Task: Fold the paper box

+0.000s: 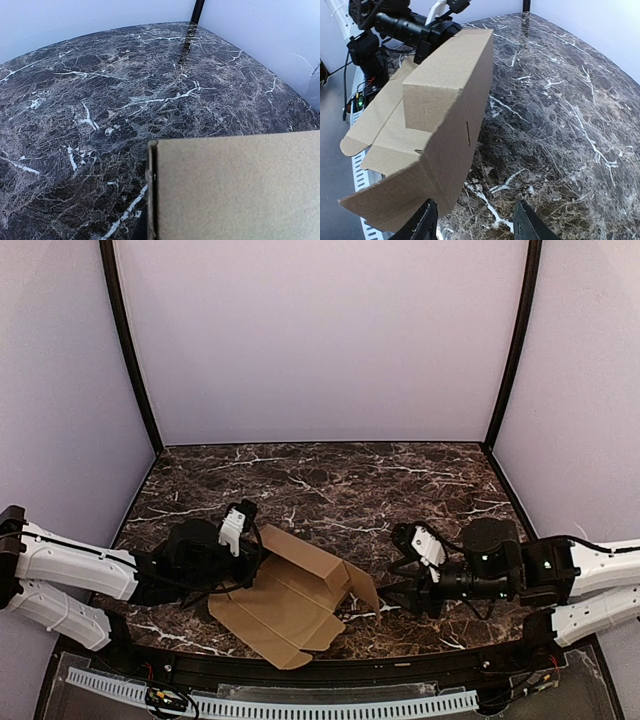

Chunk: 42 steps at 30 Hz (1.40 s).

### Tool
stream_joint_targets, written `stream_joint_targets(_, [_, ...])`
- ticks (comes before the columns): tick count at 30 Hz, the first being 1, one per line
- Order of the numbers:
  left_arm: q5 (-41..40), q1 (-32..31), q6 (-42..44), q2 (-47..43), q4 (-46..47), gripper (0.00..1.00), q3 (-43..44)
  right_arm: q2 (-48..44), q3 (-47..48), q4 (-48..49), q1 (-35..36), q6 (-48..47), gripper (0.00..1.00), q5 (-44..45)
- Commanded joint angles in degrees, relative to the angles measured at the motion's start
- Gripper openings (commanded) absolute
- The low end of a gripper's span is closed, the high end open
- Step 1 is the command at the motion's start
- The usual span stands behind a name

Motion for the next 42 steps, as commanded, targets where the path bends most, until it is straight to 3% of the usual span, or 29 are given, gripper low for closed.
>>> stream_joint_targets(1, [2.00, -0.12, 1.80, -1.65, -1.27, 0.01, 1.02, 2.05, 2.83, 1.98, 0.15, -3.59, 0.51, -6.99])
stream_joint_targets(18, [1.83, -0.15, 1.88, -0.68, 1.05, 0.01, 0.27, 9.72, 4.16, 12.01, 0.15, 0.27, 0.52, -14.72])
stream_joint_targets(33, [-4.62, -0.14, 0.04, -0.59, 0.89, 0.01, -0.68, 16.20, 4.23, 16.67, 0.15, 4.46, 0.54, -19.74])
stream_joint_targets(42, [-3.63, -0.12, 0.06, -0.76, 2.21, 0.01, -1.20, 20.61, 5.14, 17.37, 0.17, 6.54, 0.56, -14.75])
